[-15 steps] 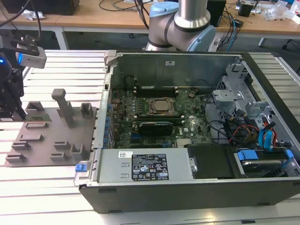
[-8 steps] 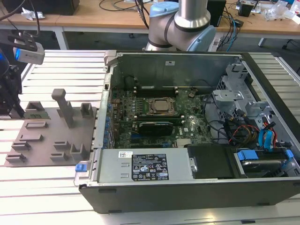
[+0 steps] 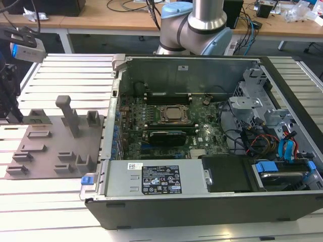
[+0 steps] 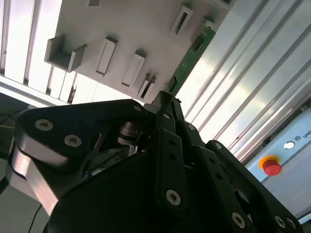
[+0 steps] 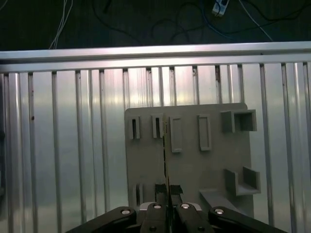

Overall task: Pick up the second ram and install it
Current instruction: 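Pick up the second ram and move it above second insertion slot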

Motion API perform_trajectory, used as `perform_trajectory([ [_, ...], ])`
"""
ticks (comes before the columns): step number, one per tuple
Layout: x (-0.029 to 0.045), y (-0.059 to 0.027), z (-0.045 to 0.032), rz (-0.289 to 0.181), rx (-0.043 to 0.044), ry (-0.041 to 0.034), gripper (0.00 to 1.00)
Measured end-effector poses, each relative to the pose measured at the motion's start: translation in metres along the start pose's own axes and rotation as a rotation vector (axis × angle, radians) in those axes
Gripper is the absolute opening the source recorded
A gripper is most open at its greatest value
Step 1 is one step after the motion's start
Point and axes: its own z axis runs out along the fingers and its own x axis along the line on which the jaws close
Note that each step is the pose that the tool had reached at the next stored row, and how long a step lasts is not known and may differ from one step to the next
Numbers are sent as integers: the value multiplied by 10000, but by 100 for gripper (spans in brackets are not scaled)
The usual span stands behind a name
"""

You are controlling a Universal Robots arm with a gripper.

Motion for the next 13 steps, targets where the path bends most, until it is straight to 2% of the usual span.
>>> perform_trajectory([
  [2, -4, 5, -128, 0, -3, -30, 13],
  [5, -9, 14, -353, -1, -2, -36, 13],
  [7, -10, 16, -399, -3, -3, -63, 13],
  [8, -11, 16, -402, -5, -7, -120, 13],
  [13, -11, 14, -402, -4, -6, -114, 13],
])
